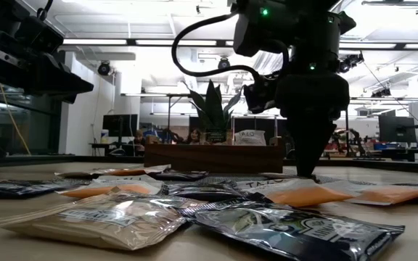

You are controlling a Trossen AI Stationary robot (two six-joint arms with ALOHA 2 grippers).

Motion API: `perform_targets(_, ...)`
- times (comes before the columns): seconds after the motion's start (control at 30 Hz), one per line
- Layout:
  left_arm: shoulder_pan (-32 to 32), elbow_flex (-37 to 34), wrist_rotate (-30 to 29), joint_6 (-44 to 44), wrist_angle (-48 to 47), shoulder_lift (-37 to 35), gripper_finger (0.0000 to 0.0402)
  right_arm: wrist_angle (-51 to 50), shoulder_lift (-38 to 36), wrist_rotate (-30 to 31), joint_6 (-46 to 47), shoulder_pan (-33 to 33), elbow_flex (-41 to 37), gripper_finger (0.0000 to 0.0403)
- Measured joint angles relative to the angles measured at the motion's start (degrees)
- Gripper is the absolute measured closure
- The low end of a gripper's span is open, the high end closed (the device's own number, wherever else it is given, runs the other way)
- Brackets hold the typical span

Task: Pick & Place Tea
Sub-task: Put the brown tea bag into the middle section of the wooden organizer

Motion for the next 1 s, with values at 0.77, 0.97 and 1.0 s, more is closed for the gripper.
perform_targets(0.77, 0.0, 0.0, 0.0, 0.0, 0.0, 0.0, 0.0401, -8.1, -0.8, 10.5, -3.8, 0.6, 8.8, 0.0402)
perform_targets(0.97, 0.0, 0.0, 0.0, 0.0, 0.0, 0.0, 0.0401, -10.1, -0.8, 14.9, -5.9, 1.3, 11.6, 0.0403)
perform_targets(1.0, 0.0, 0.0, 0.0, 0.0, 0.0, 0.0, 0.0401, -10.5, -0.8, 15.4, -6.4, 1.4, 11.9, 0.0403)
